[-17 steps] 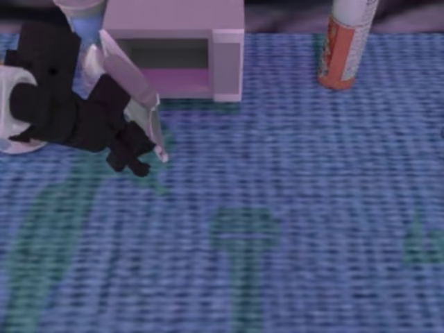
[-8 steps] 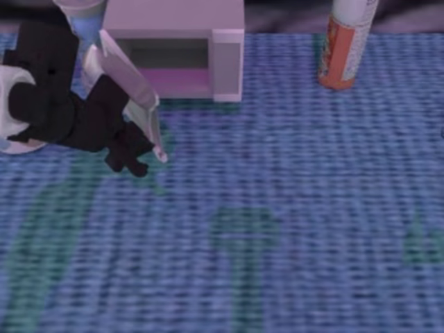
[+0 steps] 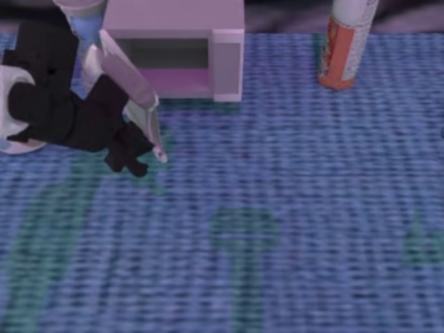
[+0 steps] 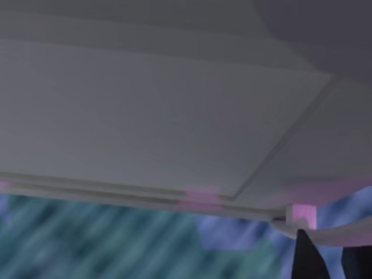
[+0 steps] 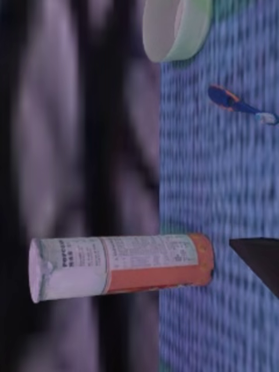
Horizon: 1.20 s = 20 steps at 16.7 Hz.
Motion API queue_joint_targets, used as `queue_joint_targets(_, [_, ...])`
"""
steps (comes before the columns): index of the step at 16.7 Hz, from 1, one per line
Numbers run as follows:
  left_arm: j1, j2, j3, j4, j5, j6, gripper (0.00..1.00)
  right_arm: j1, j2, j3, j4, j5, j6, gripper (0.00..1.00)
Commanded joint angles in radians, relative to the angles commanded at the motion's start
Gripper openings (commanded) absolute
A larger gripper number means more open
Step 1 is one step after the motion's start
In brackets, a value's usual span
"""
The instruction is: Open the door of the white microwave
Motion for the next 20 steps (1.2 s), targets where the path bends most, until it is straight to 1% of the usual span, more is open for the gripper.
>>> queue_joint_targets(8, [0.0, 0.0, 0.0, 0.0, 0.0, 0.0, 0.0, 0.0, 0.0, 0.0, 0.0, 0.0, 0.0, 1.0])
queue_joint_targets(10, [-0.004, 0.0, -0.005, -0.003, 0.006, -0.001, 0.0, 0.0, 0.0, 0.0, 0.0, 0.0, 0.0, 1.0])
queue_joint_targets(17, [0.034, 0.004, 0.012, -0.046, 0.048, 0.086, 0.0, 0.0, 0.0, 0.0, 0.0, 0.0, 0.0, 1.0])
queue_joint_targets(20, [0.036, 0.004, 0.012, -0.049, 0.05, 0.09, 0.0, 0.0, 0.0, 0.0, 0.0, 0.0, 0.0, 1.0])
